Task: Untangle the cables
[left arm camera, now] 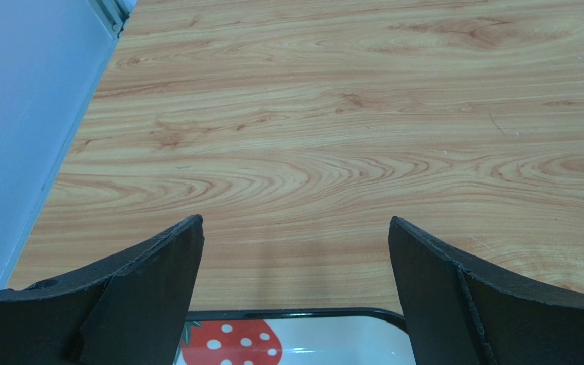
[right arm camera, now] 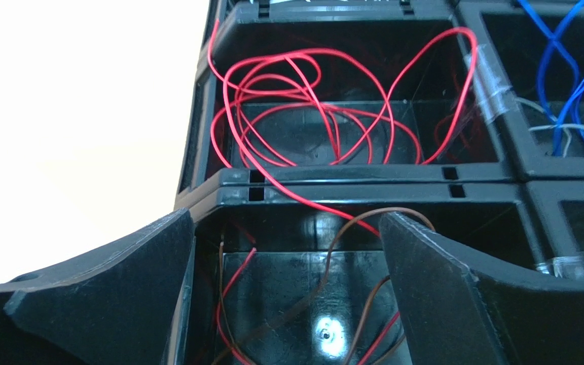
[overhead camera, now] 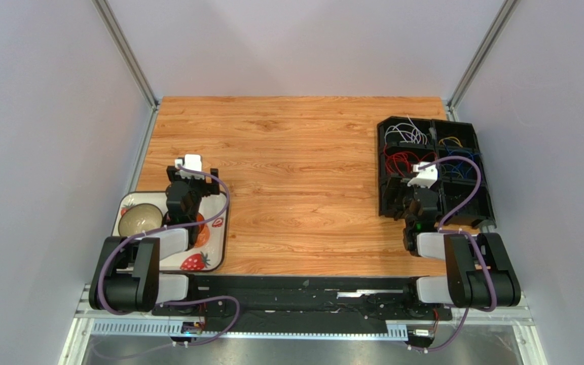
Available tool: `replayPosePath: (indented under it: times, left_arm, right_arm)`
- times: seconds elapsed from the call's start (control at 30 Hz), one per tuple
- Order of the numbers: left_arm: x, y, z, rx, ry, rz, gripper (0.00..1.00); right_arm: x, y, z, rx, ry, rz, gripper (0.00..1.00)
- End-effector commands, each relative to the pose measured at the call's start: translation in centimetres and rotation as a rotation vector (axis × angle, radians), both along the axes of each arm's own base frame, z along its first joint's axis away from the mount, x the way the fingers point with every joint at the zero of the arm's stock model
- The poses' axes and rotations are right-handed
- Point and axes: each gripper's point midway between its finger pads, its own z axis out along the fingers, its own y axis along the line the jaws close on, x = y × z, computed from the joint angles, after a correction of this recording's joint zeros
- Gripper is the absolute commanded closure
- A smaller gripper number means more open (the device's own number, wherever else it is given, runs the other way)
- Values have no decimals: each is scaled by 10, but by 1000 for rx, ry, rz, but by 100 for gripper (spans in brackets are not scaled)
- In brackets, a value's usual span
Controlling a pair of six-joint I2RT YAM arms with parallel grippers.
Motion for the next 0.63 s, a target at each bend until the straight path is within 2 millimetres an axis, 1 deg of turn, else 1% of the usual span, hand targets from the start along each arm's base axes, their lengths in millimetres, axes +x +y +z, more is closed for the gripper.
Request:
replayPosePath:
  times: [0.0, 0.6]
  left_arm:
    - [6, -3, 17, -24, -60, -19, 1]
    - [6, -3, 17, -24, -60, -19, 1]
  right_arm:
    - [13, 6, 18, 8, -42, 31, 0]
    - [13, 5, 19, 7, -40, 24, 0]
